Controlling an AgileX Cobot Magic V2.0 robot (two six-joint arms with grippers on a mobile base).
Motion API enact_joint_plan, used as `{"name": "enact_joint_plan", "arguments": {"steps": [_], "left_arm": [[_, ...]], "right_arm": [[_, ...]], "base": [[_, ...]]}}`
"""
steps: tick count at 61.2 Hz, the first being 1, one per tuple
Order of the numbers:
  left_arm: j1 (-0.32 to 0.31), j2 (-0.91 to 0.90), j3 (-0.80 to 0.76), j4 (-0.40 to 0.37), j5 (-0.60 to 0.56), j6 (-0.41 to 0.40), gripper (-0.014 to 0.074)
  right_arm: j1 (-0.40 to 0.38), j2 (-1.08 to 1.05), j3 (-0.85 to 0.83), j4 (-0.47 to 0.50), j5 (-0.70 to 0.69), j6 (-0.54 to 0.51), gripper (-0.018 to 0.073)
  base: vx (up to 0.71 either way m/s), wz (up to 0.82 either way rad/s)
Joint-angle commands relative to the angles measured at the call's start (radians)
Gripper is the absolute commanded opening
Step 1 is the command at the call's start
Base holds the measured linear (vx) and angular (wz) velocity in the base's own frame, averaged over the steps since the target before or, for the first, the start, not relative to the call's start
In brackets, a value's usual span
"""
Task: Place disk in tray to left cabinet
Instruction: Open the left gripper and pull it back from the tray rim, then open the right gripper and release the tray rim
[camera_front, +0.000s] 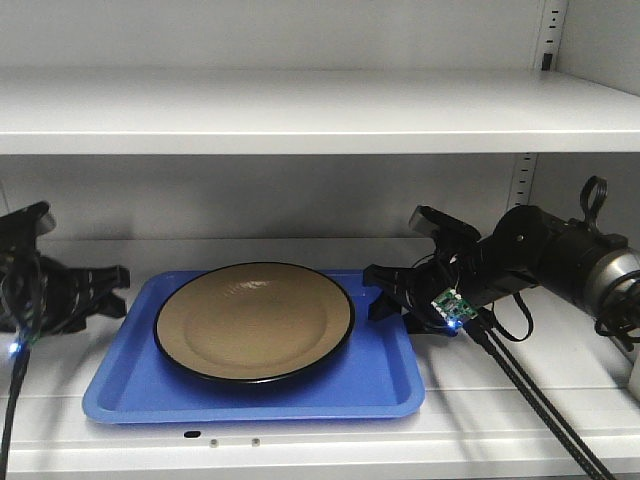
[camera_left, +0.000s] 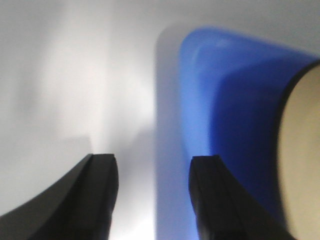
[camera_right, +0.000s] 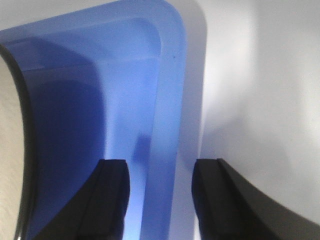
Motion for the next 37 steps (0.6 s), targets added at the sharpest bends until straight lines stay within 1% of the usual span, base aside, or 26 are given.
{"name": "enact_joint_plan", "arguments": {"steps": [1, 6, 9, 12, 17, 24, 27, 30, 34, 37], "left_arm": [[-0.003, -0.143, 0.103, -0.015, -0.173, -0.001, 0.0460], [-0.003, -0.233, 0.212, 0.010, -0.222, -0.001, 0.0456], [-0.003, -0.312, 0.292, 0.026, -0.230, 0.000, 0.0452], [-0.003, -0.366, 0.341, 0.046, -0.230, 0.000, 0.0446], [-0.003, -0.500, 0.448, 0.122, -0.242, 0.000, 0.0436], [-0.003, -0.660, 0.568, 0.193, -0.288, 0.000, 0.0416], [-0.003, -0.731, 0.620, 0.212, -0.322, 0.000, 0.0405], [-0.003, -0.790, 0.689, 0.227, -0.385, 0.000, 0.0395], [-0.003, -0.882, 0.792, 0.230, -0.454, 0.000, 0.0375], [-0.003, -0.929, 0.841, 0.245, -0.511, 0.000, 0.0356]], "right_arm": [[-0.004, -0.061, -0.033, 0.016, -0.046, -0.012, 0.0386], [-0.004, -0.061, -0.033, 0.016, -0.046, -0.012, 0.0386], [-0.004, -0.061, -0.033, 0.016, -0.046, -0.012, 0.0386], [-0.004, -0.061, -0.033, 0.016, -0.046, -0.012, 0.0386], [-0.004, -0.061, -0.033, 0.016, -0.046, -0.012, 0.0386], [-0.004, -0.061, -0.033, 0.016, -0.046, -0.012, 0.0386], [-0.004, -0.061, -0.033, 0.016, -0.046, -0.012, 0.0386], [-0.004, -0.061, -0.033, 0.016, -0.046, -0.012, 0.0386], [-0.004, -0.061, -0.033, 0.016, -0.046, -0.012, 0.0386], [-0.004, -0.061, -0.033, 0.016, -0.046, -0.012, 0.0386]], "base": [[0.00, 0.00], [0.00, 0.00], [0.00, 0.00], [0.00, 0.00], [0.00, 0.00], [0.00, 0.00], [0.00, 0.00], [0.00, 0.00], [0.00, 0.00], [0.00, 0.00]]}}
